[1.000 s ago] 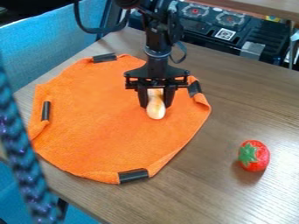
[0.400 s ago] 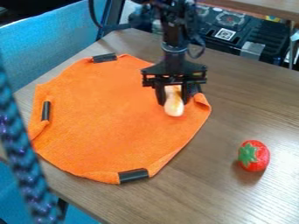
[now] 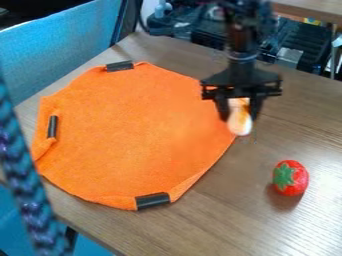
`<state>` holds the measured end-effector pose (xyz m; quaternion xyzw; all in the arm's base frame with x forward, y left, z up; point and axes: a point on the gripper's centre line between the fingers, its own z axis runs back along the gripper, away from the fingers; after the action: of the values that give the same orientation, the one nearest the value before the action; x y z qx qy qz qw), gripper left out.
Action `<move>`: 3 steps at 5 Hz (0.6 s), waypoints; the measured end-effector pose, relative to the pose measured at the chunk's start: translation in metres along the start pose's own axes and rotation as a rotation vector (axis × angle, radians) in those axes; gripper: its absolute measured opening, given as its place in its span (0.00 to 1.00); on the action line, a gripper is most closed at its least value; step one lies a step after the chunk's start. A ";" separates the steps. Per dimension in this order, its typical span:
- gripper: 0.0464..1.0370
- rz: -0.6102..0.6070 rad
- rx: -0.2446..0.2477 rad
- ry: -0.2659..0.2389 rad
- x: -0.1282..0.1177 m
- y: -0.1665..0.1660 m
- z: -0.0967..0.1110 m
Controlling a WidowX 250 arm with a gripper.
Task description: Take the bread out of the package and onto the table.
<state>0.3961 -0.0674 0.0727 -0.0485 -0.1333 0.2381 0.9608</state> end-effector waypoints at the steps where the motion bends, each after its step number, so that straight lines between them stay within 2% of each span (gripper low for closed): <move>1: 0.53 -0.067 -0.067 -0.055 0.002 -0.032 0.012; 3: 0.53 -0.116 -0.049 -0.055 0.010 -0.054 -0.014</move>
<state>0.4323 -0.1107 0.0695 -0.0579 -0.1681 0.1799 0.9675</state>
